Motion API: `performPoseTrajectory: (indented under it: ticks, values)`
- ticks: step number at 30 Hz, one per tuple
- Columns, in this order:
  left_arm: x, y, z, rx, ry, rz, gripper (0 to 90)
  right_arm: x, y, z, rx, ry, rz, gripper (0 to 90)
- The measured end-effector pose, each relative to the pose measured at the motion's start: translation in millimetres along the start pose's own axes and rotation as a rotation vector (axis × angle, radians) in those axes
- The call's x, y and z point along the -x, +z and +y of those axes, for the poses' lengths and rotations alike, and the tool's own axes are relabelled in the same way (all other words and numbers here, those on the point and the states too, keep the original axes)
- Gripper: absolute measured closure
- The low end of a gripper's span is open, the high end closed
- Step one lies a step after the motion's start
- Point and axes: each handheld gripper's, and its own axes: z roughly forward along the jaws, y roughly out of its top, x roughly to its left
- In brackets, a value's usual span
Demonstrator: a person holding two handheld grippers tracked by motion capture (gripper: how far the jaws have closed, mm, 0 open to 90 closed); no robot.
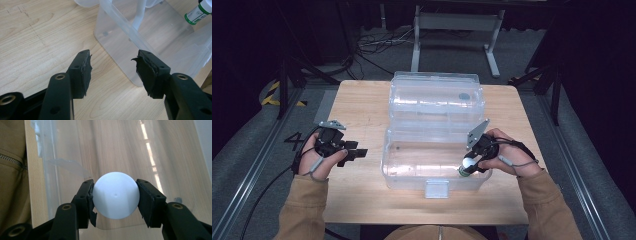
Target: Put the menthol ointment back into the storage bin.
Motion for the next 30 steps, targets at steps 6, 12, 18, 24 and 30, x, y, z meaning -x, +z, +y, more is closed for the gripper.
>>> performPoseTrajectory:
  ticks: [6,12,18,24,30]
  values:
    - [0.0,0.0,0.0,0.000,-0.001,-0.001,46.0,0.8,5.9,0.1,-0.020,-0.001,0.009,50.8]
    - [-0.4,-0.2,0.0,-0.001,0.001,0.000,46.0,1.4,11.6,0.8,-0.037,0.001,0.017,50.7]
    - [-0.3,-0.2,0.0,-0.002,0.000,-0.001,45.9,1.2,16.8,1.8,-0.056,0.001,0.022,50.7]
    - [-0.4,-0.3,0.0,-0.001,0.001,-0.001,45.9,0.6,20.4,2.3,-0.071,0.001,0.029,50.7]
    - [-0.5,-0.5,-0.1,-0.001,0.001,-0.002,45.9,0.8,22.7,2.8,-0.081,-0.012,0.028,50.7]
